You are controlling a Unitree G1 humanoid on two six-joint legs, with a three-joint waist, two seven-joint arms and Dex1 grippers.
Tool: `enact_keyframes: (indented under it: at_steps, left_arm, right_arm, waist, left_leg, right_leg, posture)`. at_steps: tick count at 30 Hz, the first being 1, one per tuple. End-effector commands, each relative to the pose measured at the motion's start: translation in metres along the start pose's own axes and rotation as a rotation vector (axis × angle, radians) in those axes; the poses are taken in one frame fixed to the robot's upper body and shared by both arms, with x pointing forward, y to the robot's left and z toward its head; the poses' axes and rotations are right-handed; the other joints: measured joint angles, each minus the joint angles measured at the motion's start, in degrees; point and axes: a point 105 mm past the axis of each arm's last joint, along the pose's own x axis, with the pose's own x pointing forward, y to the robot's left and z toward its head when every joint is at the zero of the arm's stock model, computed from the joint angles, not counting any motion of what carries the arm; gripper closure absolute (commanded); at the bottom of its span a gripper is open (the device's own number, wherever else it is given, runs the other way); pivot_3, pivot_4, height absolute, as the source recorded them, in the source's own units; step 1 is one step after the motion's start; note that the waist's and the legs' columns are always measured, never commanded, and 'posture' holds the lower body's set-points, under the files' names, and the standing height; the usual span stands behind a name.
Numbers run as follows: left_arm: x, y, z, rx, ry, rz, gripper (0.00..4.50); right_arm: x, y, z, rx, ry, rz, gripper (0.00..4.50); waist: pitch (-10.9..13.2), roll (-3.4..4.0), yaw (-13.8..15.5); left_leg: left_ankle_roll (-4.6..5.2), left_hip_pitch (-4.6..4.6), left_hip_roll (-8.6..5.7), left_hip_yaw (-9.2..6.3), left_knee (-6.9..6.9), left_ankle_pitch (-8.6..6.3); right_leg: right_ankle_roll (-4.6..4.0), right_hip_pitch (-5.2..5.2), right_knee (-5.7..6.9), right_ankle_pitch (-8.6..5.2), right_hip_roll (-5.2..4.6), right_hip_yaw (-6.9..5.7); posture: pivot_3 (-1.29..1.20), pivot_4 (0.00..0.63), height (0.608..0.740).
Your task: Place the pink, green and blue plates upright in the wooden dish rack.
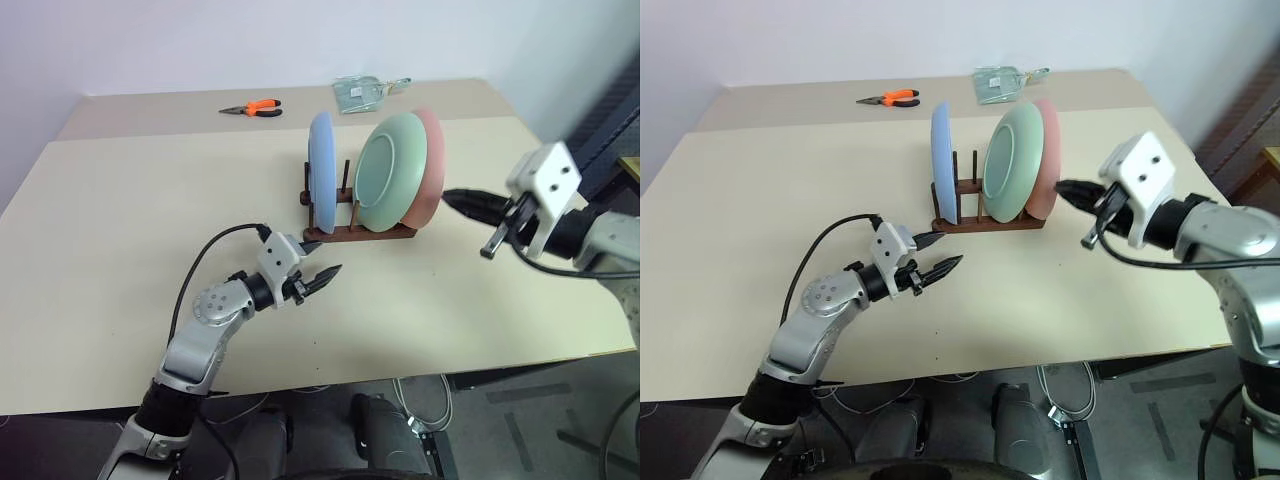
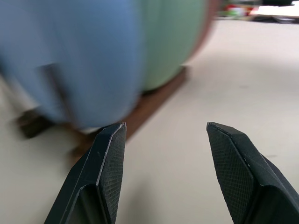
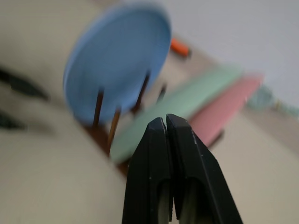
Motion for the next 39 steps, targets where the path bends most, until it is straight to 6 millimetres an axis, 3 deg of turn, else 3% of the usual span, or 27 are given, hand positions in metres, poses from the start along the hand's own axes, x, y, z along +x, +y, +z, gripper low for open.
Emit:
enact_keyframes:
  at_steps: [1, 8, 14, 21, 26, 29, 32, 36, 39]
  left_arm:
    - [0.002, -0.003, 0.011, 0.016, -0.034, -0.026, 1.68]
    - [0.000, 0.000, 0.012, 0.023, -0.036, -0.003, 1.68]
    - [-0.005, 0.001, 0.010, 0.015, -0.025, 0.023, 1.68]
    - [-0.005, -0.001, 0.008, 0.013, -0.018, 0.026, 1.68]
    - [-0.005, -0.003, 0.007, 0.010, -0.016, 0.024, 1.68]
    - [-0.005, 0.001, 0.005, 0.010, -0.005, 0.039, 1.68]
    - [-0.011, 0.010, 0.002, 0.008, 0.012, 0.069, 1.68]
    - [-0.033, 0.031, -0.012, 0.020, 0.077, 0.140, 1.68]
    - [-0.049, 0.050, -0.024, 0.023, 0.124, 0.225, 1.68]
  right_arm:
    - [0.011, 0.000, -0.001, -0.092, 0.022, -0.037, 4.47]
    - [0.031, -0.008, -0.025, -0.161, 0.082, -0.100, 4.47]
    - [0.047, -0.003, -0.011, -0.162, -0.009, -0.069, 4.47]
    - [0.051, 0.010, 0.009, -0.165, -0.089, -0.015, 4.47]
    - [0.051, 0.014, 0.011, -0.182, -0.096, 0.001, 4.47]
    - [0.042, 0.006, 0.001, -0.188, -0.059, -0.024, 4.47]
    - [0.018, -0.001, -0.005, -0.143, -0.088, -0.028, 4.47]
    - [-0.020, -0.002, -0.027, 0.016, -0.080, -0.030, 4.47]
    - [-0.040, -0.024, -0.047, 0.096, -0.088, -0.173, 4.47]
  waist:
    - [0.0, 0.00, 0.2]
    - [0.0, -0.05, 0.8]
    - [0.0, -0.03, 0.5]
    - [0.0, -0.04, 0.6]
    - [0.0, -0.03, 0.5]
    - [0.0, -0.03, 0.7]
    - [0.0, -0.04, 1.1]
    - [0.0, -0.04, 1.7]
    - [0.0, -0.01, 1.5]
  left_leg:
    - [0.00, 0.03, 0.00, -0.01, 0.01, 0.00]
    - [-0.01, -0.12, -0.12, -0.04, 0.04, 0.00]
    - [-0.01, -0.06, -0.08, -0.06, 0.03, 0.00]
    - [0.00, -0.07, -0.10, -0.08, 0.05, 0.00]
    - [-0.01, -0.05, -0.10, -0.08, 0.04, 0.00]
    - [0.00, -0.06, -0.10, -0.08, 0.04, 0.00]
    - [0.00, -0.09, -0.11, -0.10, 0.04, 0.00]
    - [0.00, -0.04, -0.10, -0.09, 0.04, 0.00]
    - [0.00, 0.01, -0.07, -0.06, 0.05, 0.00]
  right_leg:
    - [0.00, 0.00, 0.00, 0.00, 0.00, -0.01]
    - [0.01, -0.02, -0.10, 0.01, -0.11, -0.01]
    - [0.02, -0.02, -0.04, 0.01, -0.07, -0.01]
    - [0.02, 0.00, -0.03, 0.01, -0.08, -0.01]
    - [0.01, 0.00, -0.02, 0.01, -0.07, -0.02]
    - [0.01, 0.00, -0.02, 0.01, -0.08, -0.01]
    - [0.02, 0.01, -0.03, 0.01, -0.08, -0.02]
    - [0.02, 0.03, -0.03, 0.00, -0.07, -0.01]
    - [0.01, 0.04, 0.00, 0.00, -0.05, 0.00]
  posture:
    - [0.00, 0.150, 0.740]
    - [0.00, 0.150, 0.740]
    - [0.00, 0.150, 0.740]
    - [0.00, 0.150, 0.740]
    - [0.00, 0.150, 0.740]
    - [0.00, 0.150, 0.740]
    - [0.00, 0.150, 0.740]
    - [0.00, 0.150, 0.740]
    - [0.00, 0.150, 0.740]
